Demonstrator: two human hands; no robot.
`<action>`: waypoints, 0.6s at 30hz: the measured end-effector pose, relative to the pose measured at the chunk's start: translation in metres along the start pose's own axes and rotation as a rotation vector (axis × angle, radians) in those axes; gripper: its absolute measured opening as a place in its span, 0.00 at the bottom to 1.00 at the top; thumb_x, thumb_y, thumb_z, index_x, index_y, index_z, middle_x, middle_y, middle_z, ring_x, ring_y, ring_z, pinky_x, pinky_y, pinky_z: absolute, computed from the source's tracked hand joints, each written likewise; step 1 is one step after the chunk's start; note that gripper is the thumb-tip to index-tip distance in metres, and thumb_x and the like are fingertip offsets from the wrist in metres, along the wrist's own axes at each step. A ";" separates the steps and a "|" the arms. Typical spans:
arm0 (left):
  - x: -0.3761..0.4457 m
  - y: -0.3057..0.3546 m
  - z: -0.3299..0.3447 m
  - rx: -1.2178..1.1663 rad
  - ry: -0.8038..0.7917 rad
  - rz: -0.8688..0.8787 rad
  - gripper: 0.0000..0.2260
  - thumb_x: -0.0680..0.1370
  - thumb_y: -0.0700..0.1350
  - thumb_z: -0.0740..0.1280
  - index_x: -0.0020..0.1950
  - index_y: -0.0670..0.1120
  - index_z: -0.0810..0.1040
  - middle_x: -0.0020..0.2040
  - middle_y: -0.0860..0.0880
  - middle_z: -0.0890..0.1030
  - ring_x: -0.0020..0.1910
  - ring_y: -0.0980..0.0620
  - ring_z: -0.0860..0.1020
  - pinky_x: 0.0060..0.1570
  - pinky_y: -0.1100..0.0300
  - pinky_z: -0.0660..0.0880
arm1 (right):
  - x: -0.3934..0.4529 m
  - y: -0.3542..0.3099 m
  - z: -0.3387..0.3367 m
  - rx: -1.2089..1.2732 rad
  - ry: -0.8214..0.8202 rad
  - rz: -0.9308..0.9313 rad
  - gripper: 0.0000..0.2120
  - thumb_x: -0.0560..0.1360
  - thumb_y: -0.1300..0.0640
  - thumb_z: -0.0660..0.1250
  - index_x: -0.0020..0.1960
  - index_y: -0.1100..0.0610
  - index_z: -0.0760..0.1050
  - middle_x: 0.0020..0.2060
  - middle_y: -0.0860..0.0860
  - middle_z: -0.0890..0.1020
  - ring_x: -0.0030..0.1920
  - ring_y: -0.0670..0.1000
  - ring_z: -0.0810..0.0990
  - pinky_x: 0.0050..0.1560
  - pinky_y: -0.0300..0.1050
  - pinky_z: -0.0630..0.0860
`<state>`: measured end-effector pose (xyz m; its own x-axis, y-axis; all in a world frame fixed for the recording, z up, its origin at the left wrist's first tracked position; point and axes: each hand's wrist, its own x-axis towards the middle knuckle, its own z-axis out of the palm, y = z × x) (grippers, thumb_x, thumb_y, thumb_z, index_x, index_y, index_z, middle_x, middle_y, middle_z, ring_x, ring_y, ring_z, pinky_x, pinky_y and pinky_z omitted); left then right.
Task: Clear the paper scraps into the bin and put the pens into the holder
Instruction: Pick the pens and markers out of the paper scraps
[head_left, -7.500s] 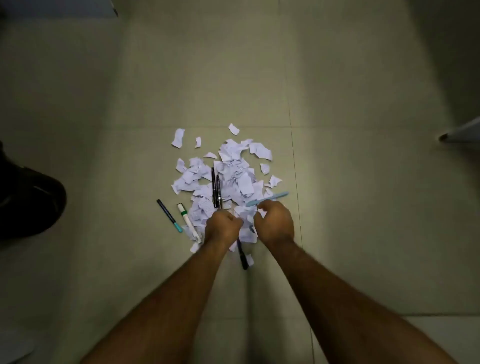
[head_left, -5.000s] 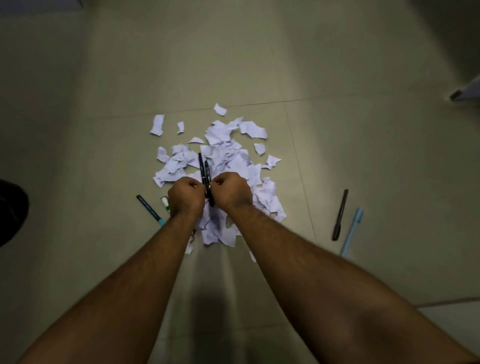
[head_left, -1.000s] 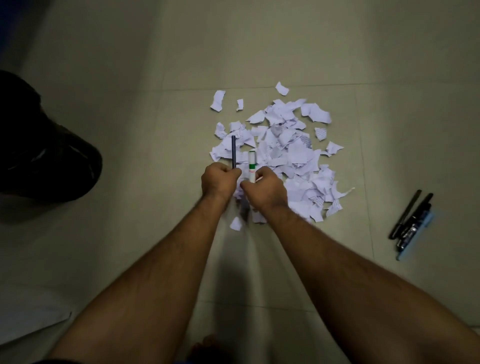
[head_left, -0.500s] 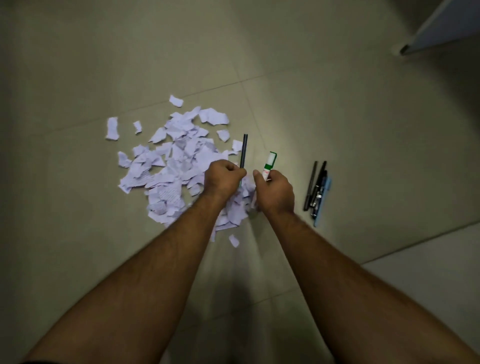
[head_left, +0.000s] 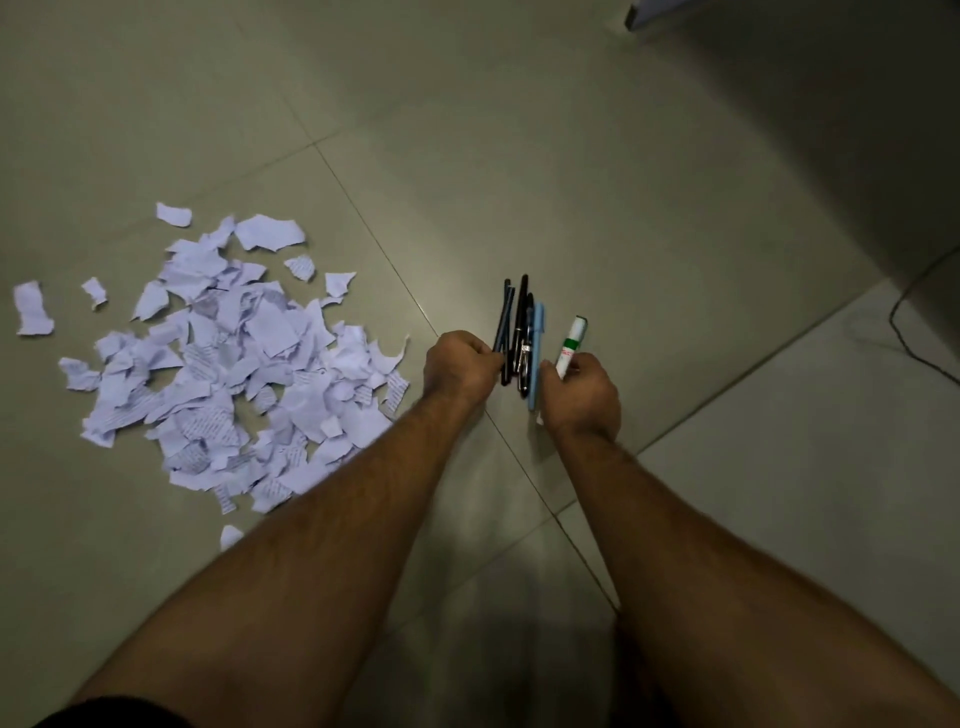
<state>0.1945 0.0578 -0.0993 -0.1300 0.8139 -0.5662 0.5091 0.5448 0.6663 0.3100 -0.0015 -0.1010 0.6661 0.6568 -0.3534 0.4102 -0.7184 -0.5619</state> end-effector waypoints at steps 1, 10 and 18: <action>-0.001 0.002 0.003 0.008 -0.004 0.006 0.03 0.71 0.44 0.74 0.39 0.45 0.83 0.40 0.47 0.84 0.42 0.48 0.81 0.45 0.58 0.78 | 0.002 0.002 0.000 -0.009 -0.010 0.004 0.11 0.75 0.46 0.68 0.51 0.52 0.79 0.47 0.52 0.84 0.47 0.56 0.81 0.41 0.41 0.69; -0.003 0.005 0.014 0.043 0.051 0.044 0.07 0.73 0.47 0.74 0.47 0.44 0.82 0.40 0.50 0.80 0.37 0.54 0.77 0.38 0.64 0.71 | 0.009 -0.003 0.010 0.068 0.011 -0.055 0.13 0.73 0.49 0.70 0.56 0.52 0.78 0.49 0.51 0.83 0.47 0.53 0.81 0.41 0.39 0.70; -0.008 -0.009 -0.008 0.038 0.143 0.109 0.06 0.74 0.45 0.68 0.48 0.44 0.81 0.44 0.47 0.83 0.44 0.47 0.80 0.43 0.60 0.74 | -0.019 -0.041 0.028 0.179 0.091 -0.157 0.06 0.74 0.55 0.65 0.48 0.51 0.79 0.42 0.49 0.83 0.41 0.51 0.80 0.37 0.40 0.73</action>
<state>0.1842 0.0482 -0.0974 -0.1908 0.8897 -0.4147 0.5582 0.4458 0.6998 0.2629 0.0217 -0.0924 0.6598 0.7279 -0.1867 0.4015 -0.5515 -0.7312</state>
